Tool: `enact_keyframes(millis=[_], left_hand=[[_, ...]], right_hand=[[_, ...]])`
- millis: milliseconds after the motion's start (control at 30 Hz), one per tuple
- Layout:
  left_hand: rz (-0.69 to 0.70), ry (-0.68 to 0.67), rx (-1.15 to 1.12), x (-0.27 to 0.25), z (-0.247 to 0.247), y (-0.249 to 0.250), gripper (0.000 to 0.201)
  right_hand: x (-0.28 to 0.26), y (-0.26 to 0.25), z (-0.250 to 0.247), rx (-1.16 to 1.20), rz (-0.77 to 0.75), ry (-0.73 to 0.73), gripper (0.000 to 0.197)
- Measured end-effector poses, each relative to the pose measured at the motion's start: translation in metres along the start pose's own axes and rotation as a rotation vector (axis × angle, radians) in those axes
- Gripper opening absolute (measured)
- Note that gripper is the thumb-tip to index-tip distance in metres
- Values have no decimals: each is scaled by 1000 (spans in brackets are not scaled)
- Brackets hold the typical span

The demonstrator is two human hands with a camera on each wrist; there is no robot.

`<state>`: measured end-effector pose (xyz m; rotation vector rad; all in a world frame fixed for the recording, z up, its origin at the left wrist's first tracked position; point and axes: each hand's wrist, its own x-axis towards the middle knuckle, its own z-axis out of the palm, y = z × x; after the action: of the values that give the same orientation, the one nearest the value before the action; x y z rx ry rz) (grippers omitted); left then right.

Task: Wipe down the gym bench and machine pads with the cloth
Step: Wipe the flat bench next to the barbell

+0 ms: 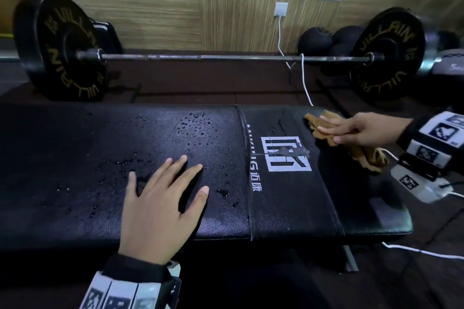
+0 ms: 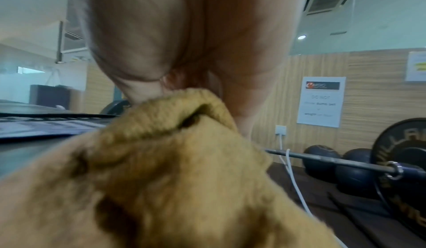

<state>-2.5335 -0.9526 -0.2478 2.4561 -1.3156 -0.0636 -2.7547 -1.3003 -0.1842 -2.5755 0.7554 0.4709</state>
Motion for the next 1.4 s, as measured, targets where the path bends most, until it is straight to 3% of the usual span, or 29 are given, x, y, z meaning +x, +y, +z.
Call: enact_keyframes(millis=[267, 333, 467, 600, 733, 933, 1167, 1400], left_hand=[[-24, 40, 3, -1, 3, 1, 46], [-22, 57, 2, -1, 5, 1, 45], [-16, 92, -20, 0, 7, 1, 44], [-18, 106, -30, 0, 8, 0, 44], [-20, 111, -31, 2, 9, 1, 44], [-27, 129, -48, 2, 9, 1, 43], [-14, 128, -44, 2, 12, -3, 43], [-12, 137, -56, 2, 14, -5, 43]], right_hand=[[74, -5, -29, 135, 304, 223, 34], [79, -9, -32, 174, 322, 202, 35], [74, -3, -31, 170, 368, 168, 59], [77, 3, -23, 274, 396, 96, 53], [96, -6, -28, 274, 378, 95, 39], [126, -50, -40, 113, 289, -23, 38], [161, -141, -28, -85, -12, -89, 39], [158, -124, -38, -32, 82, -131, 37]])
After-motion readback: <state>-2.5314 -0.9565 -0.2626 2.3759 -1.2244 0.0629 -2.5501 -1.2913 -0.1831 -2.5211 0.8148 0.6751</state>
